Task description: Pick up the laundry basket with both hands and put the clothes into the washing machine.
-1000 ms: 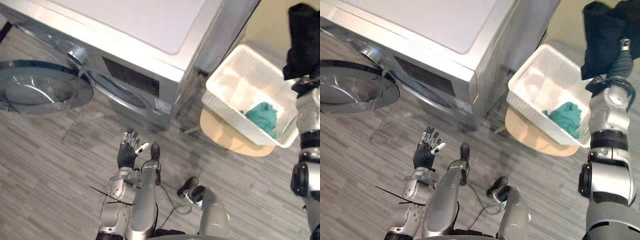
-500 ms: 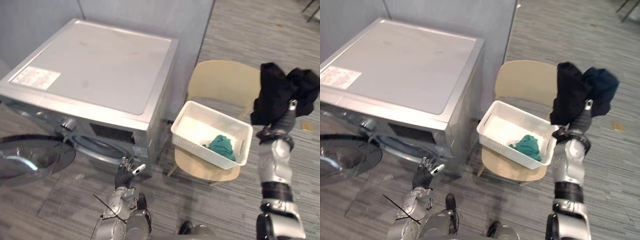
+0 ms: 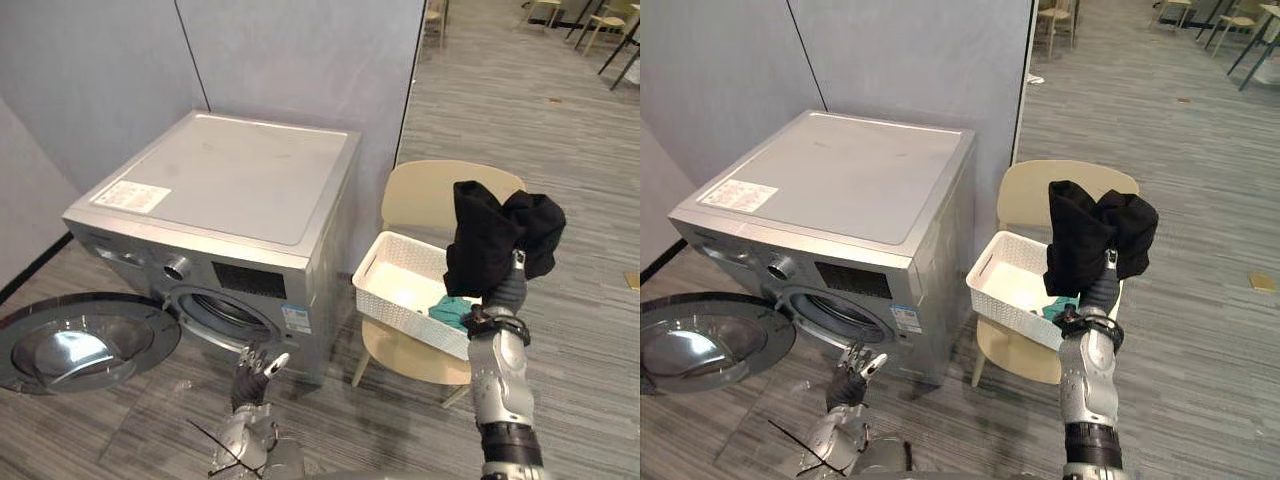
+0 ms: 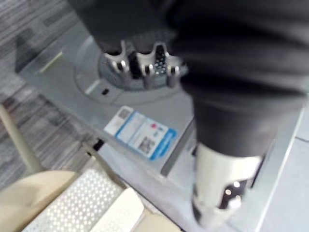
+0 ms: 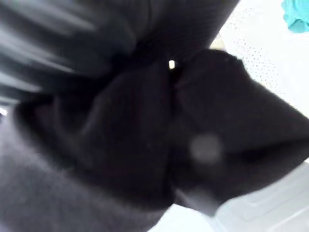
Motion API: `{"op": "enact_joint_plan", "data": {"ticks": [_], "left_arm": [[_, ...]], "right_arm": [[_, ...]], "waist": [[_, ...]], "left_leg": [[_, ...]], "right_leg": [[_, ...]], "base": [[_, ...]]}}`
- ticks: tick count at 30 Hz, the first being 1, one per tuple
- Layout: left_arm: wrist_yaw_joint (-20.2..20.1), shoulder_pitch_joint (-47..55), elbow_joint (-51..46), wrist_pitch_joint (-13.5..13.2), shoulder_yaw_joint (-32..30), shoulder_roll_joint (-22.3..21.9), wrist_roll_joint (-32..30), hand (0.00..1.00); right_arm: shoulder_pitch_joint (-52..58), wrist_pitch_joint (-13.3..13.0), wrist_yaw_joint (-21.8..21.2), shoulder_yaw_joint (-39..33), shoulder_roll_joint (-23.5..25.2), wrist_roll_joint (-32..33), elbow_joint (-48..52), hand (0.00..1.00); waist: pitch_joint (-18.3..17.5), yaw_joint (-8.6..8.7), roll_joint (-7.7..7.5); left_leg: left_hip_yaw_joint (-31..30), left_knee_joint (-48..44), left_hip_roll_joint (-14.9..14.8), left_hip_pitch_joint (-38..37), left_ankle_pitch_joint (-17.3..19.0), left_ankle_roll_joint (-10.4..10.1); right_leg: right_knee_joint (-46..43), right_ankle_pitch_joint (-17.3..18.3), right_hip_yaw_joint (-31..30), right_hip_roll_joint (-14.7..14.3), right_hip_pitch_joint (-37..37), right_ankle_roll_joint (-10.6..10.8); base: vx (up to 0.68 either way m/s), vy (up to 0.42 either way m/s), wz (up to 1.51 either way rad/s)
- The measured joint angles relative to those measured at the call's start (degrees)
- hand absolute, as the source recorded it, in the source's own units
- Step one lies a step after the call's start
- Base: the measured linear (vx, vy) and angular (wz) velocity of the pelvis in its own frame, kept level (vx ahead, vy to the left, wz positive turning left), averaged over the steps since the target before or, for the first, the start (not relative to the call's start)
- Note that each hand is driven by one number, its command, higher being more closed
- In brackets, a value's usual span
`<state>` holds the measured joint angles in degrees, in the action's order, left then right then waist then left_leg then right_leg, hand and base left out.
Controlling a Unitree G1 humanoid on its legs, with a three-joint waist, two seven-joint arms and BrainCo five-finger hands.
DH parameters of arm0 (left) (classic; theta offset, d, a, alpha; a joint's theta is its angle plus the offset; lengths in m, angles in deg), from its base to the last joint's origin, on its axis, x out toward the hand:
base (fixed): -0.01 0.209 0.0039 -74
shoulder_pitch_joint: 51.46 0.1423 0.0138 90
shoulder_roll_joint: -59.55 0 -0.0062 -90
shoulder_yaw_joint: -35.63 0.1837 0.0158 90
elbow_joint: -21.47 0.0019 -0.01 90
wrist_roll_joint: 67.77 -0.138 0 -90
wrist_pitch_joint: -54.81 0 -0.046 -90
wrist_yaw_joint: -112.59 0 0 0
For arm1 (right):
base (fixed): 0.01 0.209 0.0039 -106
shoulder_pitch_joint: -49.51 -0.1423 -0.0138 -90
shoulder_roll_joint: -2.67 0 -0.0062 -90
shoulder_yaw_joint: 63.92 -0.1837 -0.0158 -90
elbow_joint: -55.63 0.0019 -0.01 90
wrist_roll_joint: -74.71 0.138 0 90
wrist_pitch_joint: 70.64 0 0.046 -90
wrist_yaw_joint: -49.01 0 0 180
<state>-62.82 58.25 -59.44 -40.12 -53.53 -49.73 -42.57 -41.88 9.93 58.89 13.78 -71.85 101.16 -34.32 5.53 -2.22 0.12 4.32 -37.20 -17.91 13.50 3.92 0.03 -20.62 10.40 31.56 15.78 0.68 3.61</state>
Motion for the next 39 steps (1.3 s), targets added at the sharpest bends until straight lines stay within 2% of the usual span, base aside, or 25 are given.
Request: {"op": "enact_joint_plan", "data": {"ticks": [1,2,3,4,5,6,7,9,10,11,12,13,14,16,17,19,20,21,23,26,29,32,35,37,39], "left_arm": [[0.3,-0.1,0.0,0.0,0.2,-0.1,0.0,0.00],[0.4,-0.6,0.0,0.1,0.6,-0.1,-0.1,0.00],[0.5,-0.6,0.0,0.1,0.9,0.0,-0.1,0.00],[0.5,-1.0,0.2,0.1,1.3,0.0,-0.2,0.00],[0.5,-2.4,1.1,0.0,1.6,0.2,-0.8,0.00],[0.5,-2.8,1.3,0.0,1.8,0.3,-0.9,0.00],[0.5,-3.7,2.6,0.0,2.1,1.8,-1.2,0.00],[0.4,-2.7,2.8,0.0,3.3,3.5,-1.2,0.00],[0.3,-2.8,2.8,0.0,3.6,3.7,-1.3,0.00],[-0.2,-2.8,2.8,0.0,3.6,3.6,-1.7,0.00],[-0.4,-2.7,2.9,0.0,3.5,3.7,-2.5,0.00],[-0.7,-2.6,3.1,0.0,3.5,3.9,-3.6,0.00],[-0.7,-2.5,3.2,0.0,3.5,4.0,-4.2,0.00],[-0.8,-1.8,3.2,0.0,3.6,4.0,-5.6,0.00],[-0.8,-1.6,3.1,0.0,3.7,4.0,-5.7,0.00],[-1.3,-0.1,2.2,0.1,4.2,3.9,-6.4,0.00],[-1.7,0.3,2.2,0.1,4.5,3.9,-6.4,0.00],[-2.1,0.7,2.2,0.4,5.7,3.6,-6.8,0.00],[-2.6,0.6,2.0,0.8,6.5,2.0,-6.9,0.00],[-2.9,0.4,1.9,0.7,6.4,0.2,-6.9,0.00],[-2.8,0.7,1.9,0.7,6.0,-0.1,-6.9,0.00],[-3.0,1.6,1.1,0.7,5.1,0.0,-6.8,0.00],[-3.2,4.4,-0.8,0.5,3.7,-0.7,-6.7,0.00],[-3.1,5.5,-0.8,0.5,3.4,-0.9,-6.6,0.00],[-3.1,5.4,-0.8,0.5,2.5,-0.8,-6.5,0.00]], "right_arm": [[0.8,-0.4,0.0,-0.2,0.0,0.0,0.8,1.00],[1.3,-1.0,0.0,-0.3,-1.1,0.1,1.0,1.00],[1.6,-0.9,0.0,-0.4,-1.4,0.1,1.0,1.00],[2.1,-0.9,0.0,-0.4,-1.3,0.2,0.8,1.00],[3.2,-0.6,0.0,-0.7,0.4,0.1,0.6,1.00],[3.3,-0.5,0.0,-0.7,1.1,0.0,0.3,1.00],[4.0,0.2,0.0,0.1,3.6,0.0,-0.6,1.00],[6.2,0.8,-0.1,3.3,4.5,0.1,-0.7,1.00],[6.8,0.9,-0.2,3.8,4.5,0.0,-0.7,1.00],[8.3,1.2,-0.2,4.0,4.4,-0.1,-0.7,1.00],[8.6,1.4,-0.2,4.0,4.4,-0.1,-0.8,1.00],[9.4,1.5,-0.1,4.0,4.4,-0.1,-0.8,1.00],[10.7,1.6,-0.2,4.1,4.3,-0.1,-0.7,1.00],[13.5,1.7,-0.6,4.6,4.2,0.0,0.1,1.00],[14.6,1.9,-1.0,4.8,4.2,0.0,1.1,1.00],[18.1,1.9,-3.8,7.0,4.3,0.6,4.9,1.00],[18.5,1.9,-4.6,7.9,4.3,1.1,5.3,1.00],[19.2,1.9,-5.5,9.2,4.3,1.6,5.8,1.00],[19.7,2.1,-6.4,10.8,4.3,2.5,4.9,1.00],[19.6,2.7,-6.8,12.8,4.2,2.8,2.1,1.00],[19.4,4.2,-6.9,14.1,4.1,2.1,0.3,1.00],[19.0,5.1,-7.1,15.1,3.6,1.6,-1.8,1.00],[18.6,5.6,-7.4,16.7,2.0,0.9,-2.4,1.00],[17.3,5.7,-7.5,17.0,1.3,-0.6,-5.0,1.00],[14.7,5.9,-7.3,16.7,1.3,-2.0,-9.6,1.00]], "waist": [[-0.3,0.94,0.42],[-0.8,2.01,1.47],[-1.1,1.99,1.94],[-1.2,1.99,2.23],[-1.2,2.03,2.14],[-0.9,1.74,1.32],[0.0,0.68,-0.60],[-0.4,0.42,-0.82],[-0.5,0.20,-0.91],[-0.3,-0.50,-0.47],[0.1,-0.46,0.14],[0.7,-0.19,1.10],[1.1,-0.01,1.43],[1.1,0.14,0.85],[0.9,0.27,0.21],[0.6,0.86,-1.48],[0.5,1.34,-1.78],[0.3,1.48,-2.09],[0.1,1.30,-1.88],[-0.1,1.17,-1.90],[-0.4,0.71,-1.49],[-0.2,-0.29,-1.40],[2.3,-1.01,0.54],[2.3,-1.73,1.02],[2.4,-1.69,1.00]], "left_leg": [[-1.9,0.5,-1.2,-0.5,-0.3,-0.8],[-6.6,3.9,-2.2,-1.4,-1.1,-6.8],[-7.8,6.0,-2.2,-2.2,0.1,-10.3],[-7.0,9.2,-1.5,-3.3,4.9,-14.3],[-4.9,10.8,0.2,-3.8,11.2,-13.9],[-4.8,10.4,1.0,-3.5,11.4,-13.6],[-4.1,6.7,4.0,-2.7,12.2,-12.2],[-4.1,3.0,7.8,-0.4,15.3,-8.0],[-4.0,2.7,9.2,0.3,15.7,-7.2],[-3.0,3.6,11.8,0.4,16.1,-4.9],[-2.5,4.2,12.0,-0.2,15.8,-4.1],[-2.0,5.7,12.2,-1.3,14.9,-2.5],[-1.8,7.6,12.2,-2.7,13.5,-0.2],[-1.2,11.5,12.9,-4.9,11.7,1.0],[-0.9,12.9,13.1,-5.6,11.2,1.1],[0.1,16.4,13.3,-7.3,9.8,0.3],[0.3,16.6,13.3,-7.4,9.4,-0.3],[0.7,16.6,13.5,-7.5,9.3,-0.6],[0.6,18.9,13.3,-7.6,7.3,-2.2],[0.7,25.9,14.0,-10.6,3.2,-2.5],[1.4,27.4,13.8,-11.5,2.2,-2.8],[2.5,18.5,13.4,-8.6,2.6,-2.2],[4.1,-1.5,10.0,-1.9,2.2,-2.2],[4.0,-3.6,10.0,-1.2,0.8,-3.0],[4.0,-3.1,9.3,0.1,2.5,-1.6]], "right_leg": [[-2.2,0.1,-0.1,1.8,-1.8,0.8],[-5.8,0.4,-0.6,4.3,-5.5,2.7],[-7.0,0.2,-1.1,5.2,-6.9,3.6],[-7.9,-0.4,-1.6,6.7,-8.2,4.8],[-7.0,-2.8,-1.5,8.9,-7.9,7.7],[-6.8,-3.3,-1.7,9.6,-7.7,8.1],[-3.9,-6.7,-2.1,11.7,-6.0,8.4],[1.4,-13.9,-2.5,13.7,-3.2,7.5],[2.1,-16.3,-2.8,14.8,-3.3,6.5],[3.0,-23.0,-5.1,16.5,-4.8,0.0],[1.8,-23.9,-6.8,16.5,-6.0,-3.3],[-4.0,-20.7,-10.3,14.7,-8.3,-5.3],[-10.4,-14.9,-12.0,11.1,-9.6,-3.1],[-18.4,-5.7,-11.5,5.8,-10.8,-1.5],[-19.8,-3.3,-10.9,4.0,-10.8,-0.9],[-16.5,3.6,-9.5,-4.3,-9.6,0.7],[-13.5,4.8,-9.4,-6.0,-8.8,0.5],[-6.6,5.9,-9.5,-8.1,-6.1,-1.8],[-1.0,4.2,-9.5,-9.8,-3.7,-4.3],[1.3,3.7,-8.8,-9.8,-2.5,-4.5],[2.8,3.6,-8.9,-10.5,-1.2,-4.7],[3.9,3.4,-9.0,-10.6,0.7,-5.0],[5.3,3.5,-9.3,-11.8,5.6,-5.5],[6.0,3.7,-10.2,-11.3,6.0,-5.6],[6.1,3.8,-10.5,-10.9,4.7,-5.7]], "base": [[-0.07,0.462,0.40],[-0.07,0.441,0.28],[-0.10,0.600,0.26],[-0.13,0.702,0.52],[-0.11,0.599,0.57],[-0.13,0.577,0.54],[-0.13,0.431,0.27],[-0.17,0.595,0.41],[-0.17,0.498,0.36],[-0.14,0.362,0.15],[-0.09,0.375,0.04],[-0.04,0.358,-0.06],[-0.01,0.280,-0.06],[0.00,0.180,-0.07],[0.05,0.109,-0.12],[0.08,-0.016,-0.16],[0.09,-0.077,-0.18],[0.07,-0.087,-0.16],[0.06,-0.075,-0.07],[0.09,-0.087,0.13],[0.07,-0.068,0.17],[0.05,-0.043,0.20],[0.00,0.004,0.01],[-0.04,0.056,-0.19],[-0.06,0.085,-0.11]]}}
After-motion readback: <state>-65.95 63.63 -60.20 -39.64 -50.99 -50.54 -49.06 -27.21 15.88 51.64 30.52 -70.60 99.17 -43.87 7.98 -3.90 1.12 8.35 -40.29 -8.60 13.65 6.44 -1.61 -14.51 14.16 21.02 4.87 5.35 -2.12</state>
